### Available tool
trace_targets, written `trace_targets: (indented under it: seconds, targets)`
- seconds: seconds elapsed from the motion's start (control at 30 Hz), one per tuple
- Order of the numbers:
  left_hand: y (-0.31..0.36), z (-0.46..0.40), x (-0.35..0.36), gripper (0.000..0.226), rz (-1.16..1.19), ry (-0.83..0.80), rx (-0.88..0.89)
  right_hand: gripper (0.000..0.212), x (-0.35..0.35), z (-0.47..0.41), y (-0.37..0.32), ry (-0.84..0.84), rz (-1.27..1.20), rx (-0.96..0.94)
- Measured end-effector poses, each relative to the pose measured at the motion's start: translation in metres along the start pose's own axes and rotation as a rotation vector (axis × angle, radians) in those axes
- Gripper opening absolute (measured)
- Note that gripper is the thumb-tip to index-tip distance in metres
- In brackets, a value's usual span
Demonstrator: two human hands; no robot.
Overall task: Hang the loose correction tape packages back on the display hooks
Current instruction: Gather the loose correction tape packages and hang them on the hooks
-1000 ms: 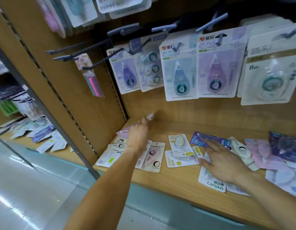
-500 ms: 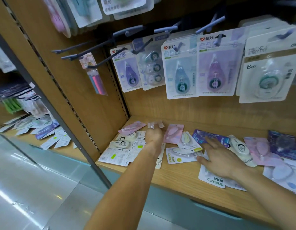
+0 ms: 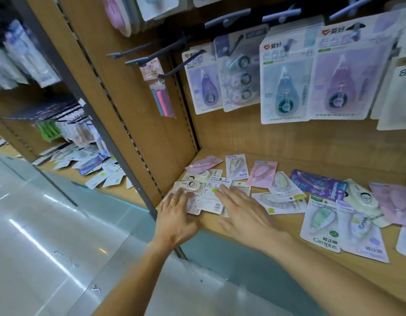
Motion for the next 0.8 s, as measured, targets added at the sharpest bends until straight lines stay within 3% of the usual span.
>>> trace_targets:
  seconds: [0.1,0.2,0.27,0.33,0.4,0.47,0.53,0.67,0.8]
  targets:
    - [-0.009,-0.001,-0.001,0.068,-0.115,0.020,0.125,0.081,0.010,-0.024,0.000,-0.015,0.093,0.105]
    - [-0.017,0.001,-0.011,0.041,-0.155,0.173,0.226,0.060,0.015,-0.028,0.001,0.026,0.243,0.165]
    - [-0.023,0.003,-0.022,0.028,-0.107,0.259,0.187,0.042,0.010,-0.026,0.003,0.104,0.292,0.179]
    - [-0.028,0.008,-0.043,0.018,0.072,0.420,0.115,0.042,0.000,-0.019,0.013,0.264,0.270,0.239]
    - [-0.026,0.014,-0.060,0.020,0.380,0.548,0.016,0.027,-0.014,-0.006,0.019,0.468,0.121,0.270]
    - [-0.031,0.005,-0.049,0.020,0.721,0.454,-0.189,0.007,-0.038,0.017,0.020,0.721,-0.137,0.343]
    - [-0.034,-0.002,-0.021,0.017,1.016,0.295,-0.395,0.015,-0.038,0.039,0.031,0.842,-0.456,0.555]
    - [-0.022,0.000,0.004,0.013,0.981,0.202,-0.445,0.014,0.013,0.056,0.049,0.662,-0.893,0.863]
    - [-0.002,0.006,0.008,0.028,0.855,0.186,-0.346,0.013,0.034,0.069,0.043,0.542,-1.325,0.982]
Point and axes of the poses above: each hand's wrist, its own z-axis away from the middle knuckle, its own x-axis out of the palm, y = z × x, the point moved 8 cm from there along -z, towards the middle knuckle, and after that the axes turned 1 degree about x, right-handed, at the moved point
